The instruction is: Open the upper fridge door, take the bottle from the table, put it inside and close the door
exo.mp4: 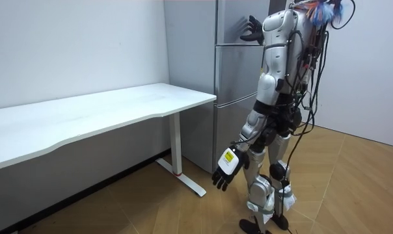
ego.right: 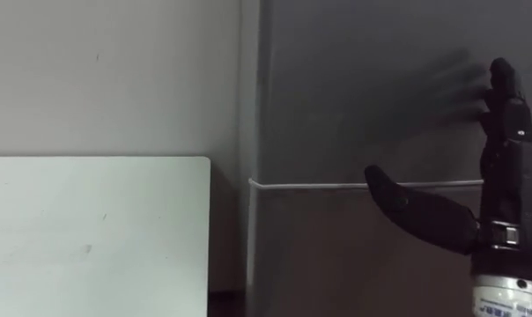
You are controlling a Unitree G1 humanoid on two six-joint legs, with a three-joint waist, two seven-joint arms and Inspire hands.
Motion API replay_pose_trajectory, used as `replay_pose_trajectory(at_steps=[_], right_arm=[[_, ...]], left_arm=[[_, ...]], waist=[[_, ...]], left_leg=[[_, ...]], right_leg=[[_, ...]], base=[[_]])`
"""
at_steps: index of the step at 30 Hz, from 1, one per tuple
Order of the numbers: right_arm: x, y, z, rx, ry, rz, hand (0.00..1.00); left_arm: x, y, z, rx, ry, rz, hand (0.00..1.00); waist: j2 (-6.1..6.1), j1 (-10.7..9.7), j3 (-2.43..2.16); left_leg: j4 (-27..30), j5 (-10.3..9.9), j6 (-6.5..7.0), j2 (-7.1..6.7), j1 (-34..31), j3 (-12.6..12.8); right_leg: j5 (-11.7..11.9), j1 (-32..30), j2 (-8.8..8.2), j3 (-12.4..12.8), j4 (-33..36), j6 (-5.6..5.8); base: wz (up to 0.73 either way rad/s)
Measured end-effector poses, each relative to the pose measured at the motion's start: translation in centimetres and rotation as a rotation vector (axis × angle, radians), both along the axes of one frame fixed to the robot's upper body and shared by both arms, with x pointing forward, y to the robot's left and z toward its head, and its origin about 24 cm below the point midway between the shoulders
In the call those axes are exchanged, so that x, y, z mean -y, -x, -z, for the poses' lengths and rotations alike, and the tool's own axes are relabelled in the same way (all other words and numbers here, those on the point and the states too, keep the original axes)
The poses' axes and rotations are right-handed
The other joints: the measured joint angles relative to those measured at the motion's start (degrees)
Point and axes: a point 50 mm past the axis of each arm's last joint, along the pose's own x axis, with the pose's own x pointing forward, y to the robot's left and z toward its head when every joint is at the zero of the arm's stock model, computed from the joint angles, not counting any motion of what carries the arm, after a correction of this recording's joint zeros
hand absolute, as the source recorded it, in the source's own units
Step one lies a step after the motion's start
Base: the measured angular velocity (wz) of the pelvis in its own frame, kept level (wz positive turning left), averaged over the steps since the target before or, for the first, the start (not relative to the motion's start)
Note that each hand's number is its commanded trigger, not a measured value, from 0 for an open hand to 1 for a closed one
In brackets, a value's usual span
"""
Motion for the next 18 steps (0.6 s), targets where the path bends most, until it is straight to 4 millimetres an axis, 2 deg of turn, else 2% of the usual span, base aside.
replay_pose_trajectory(at_steps=[7,13,18], right_arm=[[-0.4,-0.8,0.8,-0.027,0.051,0.010,0.00],[-0.3,-1.6,1.4,-0.056,0.073,0.014,0.00],[-0.1,-1.9,1.9,-0.087,0.109,0.042,0.00]], left_arm=[[0.3,0.2,0.2,-0.039,0.020,0.054,0.00],[0.4,-0.8,0.1,-0.023,0.026,0.100,0.00],[0.3,-1.2,-0.1,-0.008,0.037,0.117,0.00]], waist=[[0.05,0.23,0.03],[0.04,0.94,0.07],[-0.58,1.62,0.35]], left_leg=[[-0.02,0.00,-0.01,0.24,0.15,0.08],[0.77,0.02,-0.07,0.51,0.18,0.08],[1.01,0.18,-0.18,0.55,0.08,-0.24]], right_leg=[[0.19,0.21,0.15,0.05,0.04,-0.22],[0.28,0.01,0.25,0.03,0.00,-0.42],[0.50,0.30,0.27,-0.19,0.04,-0.51]], base=[[-0.01],[0.00],[0.00]])
